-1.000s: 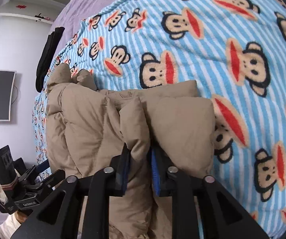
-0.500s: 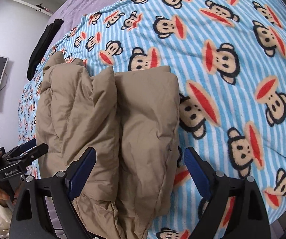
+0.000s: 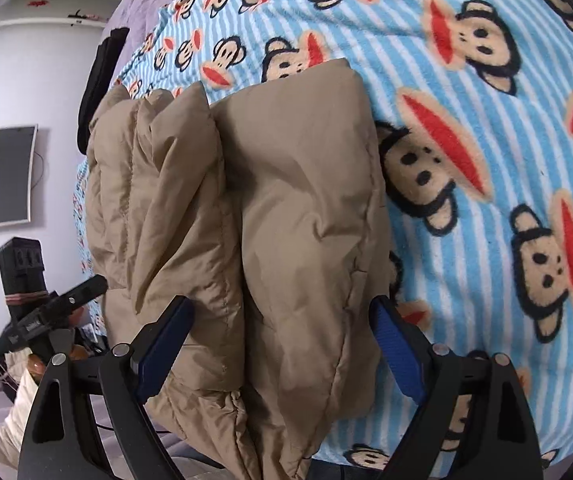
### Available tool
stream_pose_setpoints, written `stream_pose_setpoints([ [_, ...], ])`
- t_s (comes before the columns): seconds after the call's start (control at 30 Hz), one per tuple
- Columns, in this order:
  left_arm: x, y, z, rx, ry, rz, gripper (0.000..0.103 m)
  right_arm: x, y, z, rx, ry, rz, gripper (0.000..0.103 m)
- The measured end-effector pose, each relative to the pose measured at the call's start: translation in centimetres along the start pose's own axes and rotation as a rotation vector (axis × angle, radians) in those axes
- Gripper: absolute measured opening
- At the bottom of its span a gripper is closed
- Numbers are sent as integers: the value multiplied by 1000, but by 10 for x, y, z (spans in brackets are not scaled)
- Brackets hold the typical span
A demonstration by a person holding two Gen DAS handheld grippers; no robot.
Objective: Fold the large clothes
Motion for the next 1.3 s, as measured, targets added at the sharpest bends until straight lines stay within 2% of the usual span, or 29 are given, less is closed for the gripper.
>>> stream_pose_setpoints([
  [0.1,-6,-1,-6,27,49,-14,103,-12,-5,7,65,93,-8,96],
  [0.13,-8,-2,-9,38,68,-20,103,-15,-7,10,63,104,-10,103],
  [0.23,-17,-2,-16,68,131,-44,103,-22,-9,16,11,31,-36,103],
  [0.33,-24,-3,-23,80,189,-61,103,-28,-11,10,-59,-135,-56,103],
  [0.4,-27,-6,-26,77,211,-61,103,-30,-13,5,-86,-209,-57,103],
  [0.5,-35,-10,-28,59,233,-58,103,-34,-15,-3,-57,-243,-69,103],
  [0.67,-55,-17,-29,88,268,-78,103,-56,-25,-8,6,-200,-87,103],
  [0.77,-62,-18,-23,103,261,-82,103,-65,-30,-6,-42,-208,-110,103],
  [0.9,-58,-16,-2,29,172,-39,102,-70,-28,-9,-77,-205,-134,103],
  [1.0,-46,-17,13,-34,101,7,85,-74,-23,-8,-140,-196,-164,102],
  [1.03,-41,-17,17,-49,88,21,83,-74,-23,-9,-165,-201,-164,98],
  [1.07,-36,-17,22,-63,77,34,78,-72,-22,-9,-189,-222,-154,87],
  [1.1,-32,-18,27,-75,70,43,75,-68,-22,-11,-201,-238,-142,81],
  [1.17,-24,-20,35,-96,60,59,72,-61,-22,-17,-196,-261,-119,61],
  [1.23,-13,-21,43,-106,63,78,70,-54,-21,-25,-174,-280,-105,51],
  [1.3,-1,-26,44,-113,64,101,70,-48,-22,-33,-158,-294,-89,48],
])
Point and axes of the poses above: each gripper's, at about its wrist camera, not at the fingertips, and x roughly against the way its jaws point, z to its right, y to its underside, the point moved 6 cm from there along -x, roughly the way its jaws point, and after that the axes turned 11 degrees about z, right-handed, at the moved point
